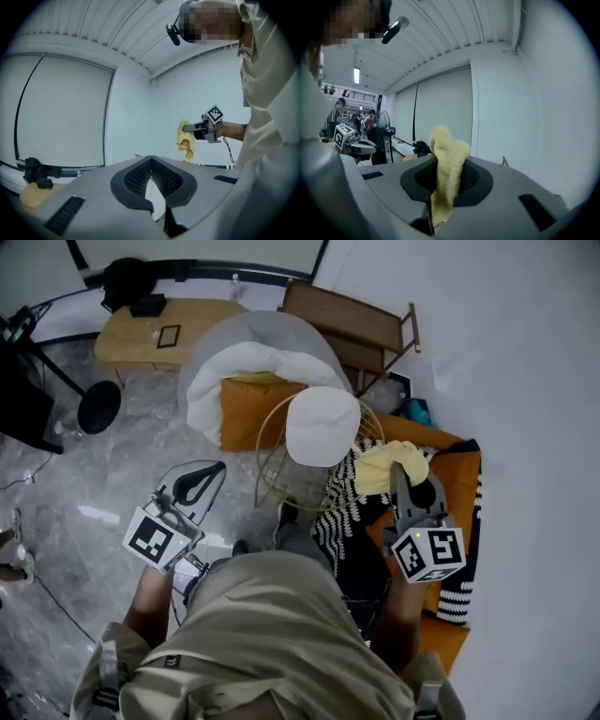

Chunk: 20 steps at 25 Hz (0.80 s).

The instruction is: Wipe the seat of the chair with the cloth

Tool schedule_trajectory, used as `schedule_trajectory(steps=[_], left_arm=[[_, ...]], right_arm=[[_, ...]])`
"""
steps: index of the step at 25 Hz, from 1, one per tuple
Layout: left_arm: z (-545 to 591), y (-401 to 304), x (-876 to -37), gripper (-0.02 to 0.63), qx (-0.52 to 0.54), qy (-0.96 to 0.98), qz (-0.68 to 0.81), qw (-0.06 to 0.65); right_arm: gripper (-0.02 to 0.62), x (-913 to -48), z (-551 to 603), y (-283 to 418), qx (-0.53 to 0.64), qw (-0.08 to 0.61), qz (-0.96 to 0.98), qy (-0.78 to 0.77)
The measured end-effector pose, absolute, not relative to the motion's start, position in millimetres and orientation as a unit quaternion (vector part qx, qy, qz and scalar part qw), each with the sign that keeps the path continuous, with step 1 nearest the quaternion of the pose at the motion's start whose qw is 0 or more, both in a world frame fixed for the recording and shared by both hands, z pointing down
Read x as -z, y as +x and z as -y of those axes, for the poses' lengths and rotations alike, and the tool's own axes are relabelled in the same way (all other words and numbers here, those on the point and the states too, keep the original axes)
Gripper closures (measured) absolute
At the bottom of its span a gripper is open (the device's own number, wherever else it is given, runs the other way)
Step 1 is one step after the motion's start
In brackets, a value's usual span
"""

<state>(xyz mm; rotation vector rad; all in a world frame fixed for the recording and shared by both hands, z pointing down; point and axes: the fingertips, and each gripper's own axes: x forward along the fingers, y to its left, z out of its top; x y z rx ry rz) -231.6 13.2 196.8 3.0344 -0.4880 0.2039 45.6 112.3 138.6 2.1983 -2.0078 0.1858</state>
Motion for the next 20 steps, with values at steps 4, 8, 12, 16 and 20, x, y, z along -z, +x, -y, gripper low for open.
schedule_trajectory(steps=[4, 8, 12, 16, 20], left_arm=[[-19, -235, -197, 0.591, -0.069, 0.987, 0.143, 0.019], [-21, -237, -195, 0.591, -0.047, 0.99, 0.135, 0.006], [-21, -241, -197, 0.591, -0.039, 0.991, 0.129, 0.005], [-21, -243, -197, 0.591, -0.036, 0.991, 0.126, 0.005], [-22, -245, -197, 0.591, -0.035, 0.992, 0.125, 0.005]], right_arm=[[0.535, -124, -120, 26, -0.042, 0.096, 0.679, 0.726], [0.535, -122, -128, 16, -0.043, 0.086, 0.678, 0.728], [0.535, -123, -131, 11, -0.043, 0.088, 0.673, 0.733], [0.535, -121, -132, 10, -0.043, 0.088, 0.671, 0.735], [0.535, -119, -132, 8, -0.042, 0.086, 0.672, 0.735]])
